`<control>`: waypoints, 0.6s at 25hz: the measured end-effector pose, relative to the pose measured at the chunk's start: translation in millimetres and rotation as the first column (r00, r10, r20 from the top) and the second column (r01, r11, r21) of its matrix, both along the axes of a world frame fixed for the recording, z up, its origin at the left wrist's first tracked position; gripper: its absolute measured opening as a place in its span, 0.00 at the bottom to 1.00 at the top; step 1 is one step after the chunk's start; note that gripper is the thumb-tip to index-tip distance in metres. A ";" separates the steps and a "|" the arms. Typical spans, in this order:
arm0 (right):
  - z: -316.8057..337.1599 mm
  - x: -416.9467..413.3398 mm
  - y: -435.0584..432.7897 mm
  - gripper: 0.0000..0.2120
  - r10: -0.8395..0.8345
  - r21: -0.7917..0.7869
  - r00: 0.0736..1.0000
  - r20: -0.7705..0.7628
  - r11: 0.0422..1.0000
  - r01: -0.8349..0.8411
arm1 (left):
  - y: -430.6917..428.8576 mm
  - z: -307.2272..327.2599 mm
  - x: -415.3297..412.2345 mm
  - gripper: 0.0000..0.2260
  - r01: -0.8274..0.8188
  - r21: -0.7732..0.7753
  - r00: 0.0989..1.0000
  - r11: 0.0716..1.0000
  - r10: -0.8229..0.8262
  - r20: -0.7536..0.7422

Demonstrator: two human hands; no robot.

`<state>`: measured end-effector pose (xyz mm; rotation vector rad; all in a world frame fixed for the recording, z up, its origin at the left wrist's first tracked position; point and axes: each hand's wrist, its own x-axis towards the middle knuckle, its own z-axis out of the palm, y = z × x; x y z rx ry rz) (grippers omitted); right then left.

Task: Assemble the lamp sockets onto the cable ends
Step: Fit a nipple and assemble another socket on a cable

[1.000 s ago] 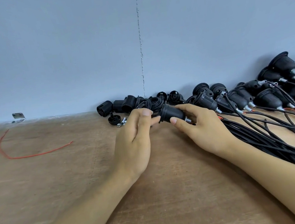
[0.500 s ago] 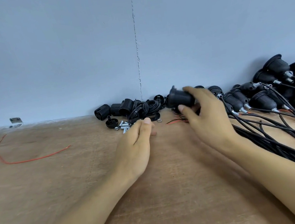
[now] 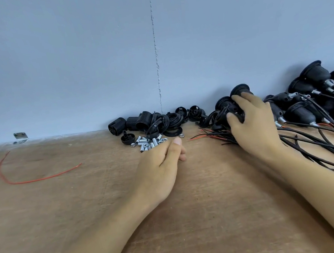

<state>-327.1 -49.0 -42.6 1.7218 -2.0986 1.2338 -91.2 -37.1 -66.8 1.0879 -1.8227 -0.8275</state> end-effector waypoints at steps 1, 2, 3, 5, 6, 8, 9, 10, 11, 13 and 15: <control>-2.5 6.4 1.1 0.21 0.024 -0.005 0.998 -0.051 1.000 -0.024 | -0.4 -0.6 0.3 0.16 0.003 -0.008 0.999 1.000 -0.002 0.035; -6.1 13.6 2.1 0.19 0.067 -0.015 0.993 -0.099 0.998 -0.069 | -1.3 -1.2 0.6 0.15 0.008 -0.019 0.997 1.000 -0.006 0.082; -10.1 20.7 3.5 0.17 0.124 -0.022 0.983 -0.138 0.991 -0.129 | -1.7 -1.9 0.7 0.13 0.015 -0.031 0.991 0.999 -0.011 0.133; -14.8 31.5 6.6 0.14 0.243 -0.021 0.954 -0.175 0.968 -0.250 | -1.6 -2.8 0.4 0.08 0.032 -0.071 0.977 0.997 -0.016 0.213; -15.4 34.7 7.9 0.12 0.292 -0.020 0.938 -0.187 0.953 -0.301 | -1.6 -3.1 -0.1 0.07 0.038 -0.104 0.970 0.994 -0.011 0.242; -13.6 37.3 9.7 0.08 0.335 -0.041 0.906 -0.260 0.933 -0.357 | -2.1 -3.6 -1.7 0.05 0.041 -0.173 0.958 0.984 0.011 0.288; -12.2 37.9 10.5 0.08 0.333 -0.063 0.890 -0.310 0.927 -0.369 | -2.8 -3.8 -2.4 0.04 0.043 -0.195 0.953 0.980 0.018 0.303; -11.3 39.6 11.7 0.07 0.334 -0.082 0.878 -0.343 0.921 -0.382 | -3.5 -4.0 -2.9 0.04 0.047 -0.204 0.949 0.978 0.020 0.314; -11.2 41.6 13.4 0.07 0.351 -0.084 0.868 -0.353 0.911 -0.403 | -4.1 -4.3 -3.3 0.04 0.047 -0.204 0.949 0.978 0.020 0.315; -12.6 46.4 17.4 0.08 0.436 -0.018 0.843 -0.317 0.885 -0.465 | -4.6 -4.9 -3.6 0.05 -0.006 -0.220 0.960 0.976 0.066 0.270; -15.6 46.6 18.3 0.08 0.510 0.078 0.817 -0.268 0.857 -0.509 | -7.2 -3.7 -0.6 0.08 -0.170 -0.255 0.961 0.952 0.218 0.171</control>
